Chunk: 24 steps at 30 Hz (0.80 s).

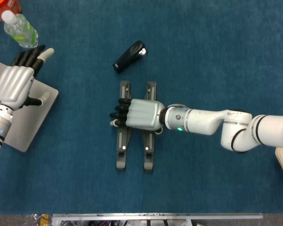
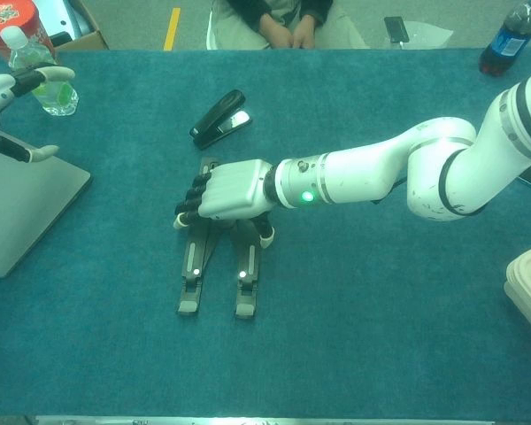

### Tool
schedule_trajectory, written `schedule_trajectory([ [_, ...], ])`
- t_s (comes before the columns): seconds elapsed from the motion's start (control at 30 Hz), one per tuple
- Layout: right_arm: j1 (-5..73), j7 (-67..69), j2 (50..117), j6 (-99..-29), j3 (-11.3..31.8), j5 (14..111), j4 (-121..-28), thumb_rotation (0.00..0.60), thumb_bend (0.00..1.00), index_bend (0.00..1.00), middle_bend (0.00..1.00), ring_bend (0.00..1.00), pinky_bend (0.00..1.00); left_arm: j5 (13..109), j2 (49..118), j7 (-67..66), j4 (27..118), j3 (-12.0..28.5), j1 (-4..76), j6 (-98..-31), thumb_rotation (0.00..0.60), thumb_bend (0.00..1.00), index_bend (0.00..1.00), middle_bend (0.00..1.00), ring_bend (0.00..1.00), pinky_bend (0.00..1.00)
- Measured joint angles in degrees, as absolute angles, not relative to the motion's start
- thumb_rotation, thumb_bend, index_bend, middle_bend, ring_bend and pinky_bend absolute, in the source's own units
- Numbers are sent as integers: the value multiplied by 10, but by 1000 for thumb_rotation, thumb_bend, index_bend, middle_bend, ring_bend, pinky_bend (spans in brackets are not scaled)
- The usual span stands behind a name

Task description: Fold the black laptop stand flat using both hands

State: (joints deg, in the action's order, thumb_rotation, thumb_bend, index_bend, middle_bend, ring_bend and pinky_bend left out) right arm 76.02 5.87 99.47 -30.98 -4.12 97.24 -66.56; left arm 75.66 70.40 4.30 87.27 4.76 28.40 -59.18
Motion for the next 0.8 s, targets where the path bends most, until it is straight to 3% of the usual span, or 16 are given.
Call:
schedule_trajectory([
  [0.33, 759, 57, 1001, -306, -38, 962, -662, 600, 0, 0, 148, 3, 42, 759, 705, 46, 870, 48, 284, -590, 600, 293, 0, 0, 0, 49],
  [0.8, 755, 58, 999, -312, -38, 959, -665, 600, 0, 0, 231, 100, 47, 758, 707, 43, 869, 49, 284, -588, 600, 293, 0, 0, 0, 49],
])
